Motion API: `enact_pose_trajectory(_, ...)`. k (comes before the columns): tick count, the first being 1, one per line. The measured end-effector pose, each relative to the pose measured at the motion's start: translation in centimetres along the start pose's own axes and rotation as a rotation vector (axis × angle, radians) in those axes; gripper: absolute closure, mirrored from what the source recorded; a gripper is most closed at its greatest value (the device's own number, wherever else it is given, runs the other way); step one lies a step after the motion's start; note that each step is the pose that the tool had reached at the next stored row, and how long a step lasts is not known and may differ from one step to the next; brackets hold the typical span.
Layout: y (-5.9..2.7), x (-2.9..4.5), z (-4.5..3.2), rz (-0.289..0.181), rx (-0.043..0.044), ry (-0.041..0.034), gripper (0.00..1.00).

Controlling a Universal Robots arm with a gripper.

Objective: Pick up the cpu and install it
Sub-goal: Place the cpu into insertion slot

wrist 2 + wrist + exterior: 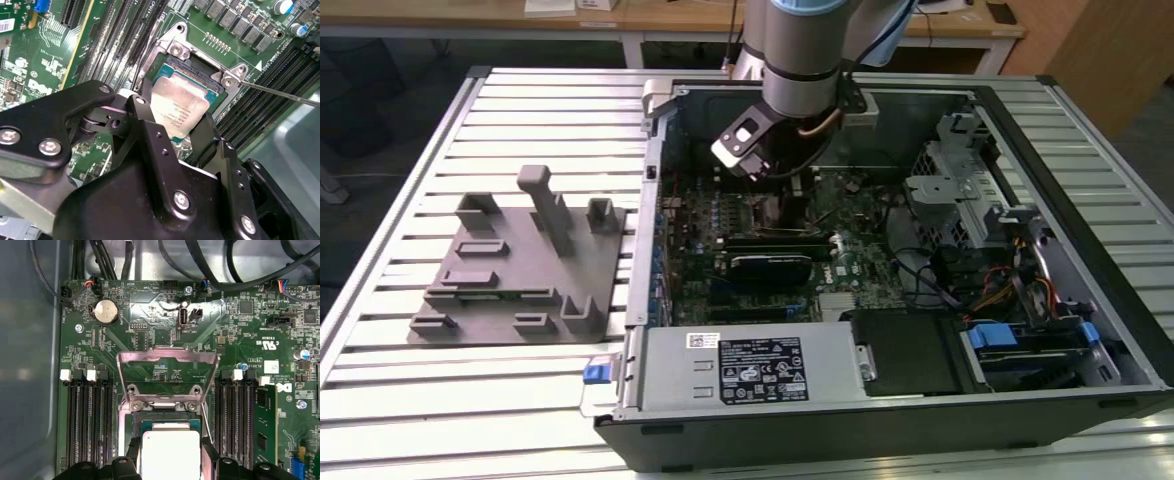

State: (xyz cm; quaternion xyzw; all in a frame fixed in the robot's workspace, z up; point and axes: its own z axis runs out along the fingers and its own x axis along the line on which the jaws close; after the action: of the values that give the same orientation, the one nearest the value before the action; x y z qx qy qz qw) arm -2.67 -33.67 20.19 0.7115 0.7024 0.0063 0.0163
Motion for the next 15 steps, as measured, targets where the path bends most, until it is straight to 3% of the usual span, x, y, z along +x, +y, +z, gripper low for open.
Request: enact_pose_trajectory(15, -0.04, 0.26, 0.96, 0.000, 0.0031, -0.0001, 0.45)
